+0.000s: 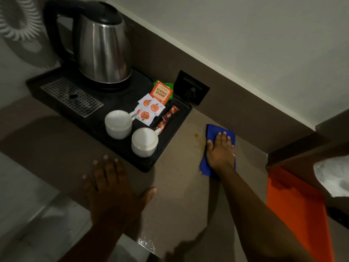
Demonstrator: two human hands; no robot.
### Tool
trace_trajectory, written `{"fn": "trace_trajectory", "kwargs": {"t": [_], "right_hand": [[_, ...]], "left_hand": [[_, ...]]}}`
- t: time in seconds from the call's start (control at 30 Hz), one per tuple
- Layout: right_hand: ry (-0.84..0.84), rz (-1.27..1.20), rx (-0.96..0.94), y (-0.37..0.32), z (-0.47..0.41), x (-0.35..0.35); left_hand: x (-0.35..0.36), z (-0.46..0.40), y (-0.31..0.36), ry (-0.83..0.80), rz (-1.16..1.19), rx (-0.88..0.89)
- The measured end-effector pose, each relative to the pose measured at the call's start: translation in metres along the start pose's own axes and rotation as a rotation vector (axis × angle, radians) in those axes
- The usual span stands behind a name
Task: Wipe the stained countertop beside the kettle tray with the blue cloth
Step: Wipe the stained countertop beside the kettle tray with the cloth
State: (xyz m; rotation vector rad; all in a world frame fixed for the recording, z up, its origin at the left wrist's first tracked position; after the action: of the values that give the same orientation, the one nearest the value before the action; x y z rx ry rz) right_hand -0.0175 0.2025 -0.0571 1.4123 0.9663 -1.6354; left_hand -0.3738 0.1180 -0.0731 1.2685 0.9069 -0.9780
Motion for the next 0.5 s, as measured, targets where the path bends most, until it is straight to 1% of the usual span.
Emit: {"fn": "trace_trajectory", "kwargs": {"t": [0.1, 0.17, 0.2, 0.27, 0.33, 0.4, 0.43, 0.5], "right_hand": [[-0.012, -0.018, -0.196, -0.027, 0.036, 0.003], [-0.015, -0.003, -0.306, -0.019, 0.060, 0.004], [-0.018, 0.002, -0.328, -0.009, 0.064, 0.003], [-0.017, -0.004, -0.280, 0.016, 0.052, -0.001], [-0.006, -0.002, -0.157, 0.033, 0.025, -0.004], [-0.003, 0.029, -0.052, 0.031, 0.000, -0.006], [-0.006, 0.042, -0.037, 0.022, -0.009, -0.006], [-0.026, 0.028, -0.092, -0.006, -0.013, -0.003]], "left_hand": [[-0.002, 0.002, 0.001, -0.001, 0.002, 0.014], [-0.006, 0.003, 0.001, 0.020, 0.007, 0.023], [-0.008, 0.003, 0.001, 0.021, 0.011, 0.025], [-0.007, 0.004, 0.000, 0.004, 0.013, 0.023], [-0.007, 0.003, 0.000, 0.000, 0.008, 0.015], [-0.007, 0.003, 0.000, 0.003, 0.009, 0.013], [-0.008, 0.003, 0.001, 0.007, 0.009, 0.014], [-0.008, 0.002, 0.002, 0.012, 0.001, 0.016]]}}
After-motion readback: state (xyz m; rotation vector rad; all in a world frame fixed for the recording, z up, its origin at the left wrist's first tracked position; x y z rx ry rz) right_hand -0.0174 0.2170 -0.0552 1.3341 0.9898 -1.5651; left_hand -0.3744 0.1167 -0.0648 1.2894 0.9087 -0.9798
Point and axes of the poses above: each hand's wrist, its own z-axis away from the middle knuckle, its own x-axis out of the palm, y = z × x, the point moved 10 cm from there along -z, towards the middle knuckle, and after that the axes turned 5 degrees about z, right-handed, at the moved point
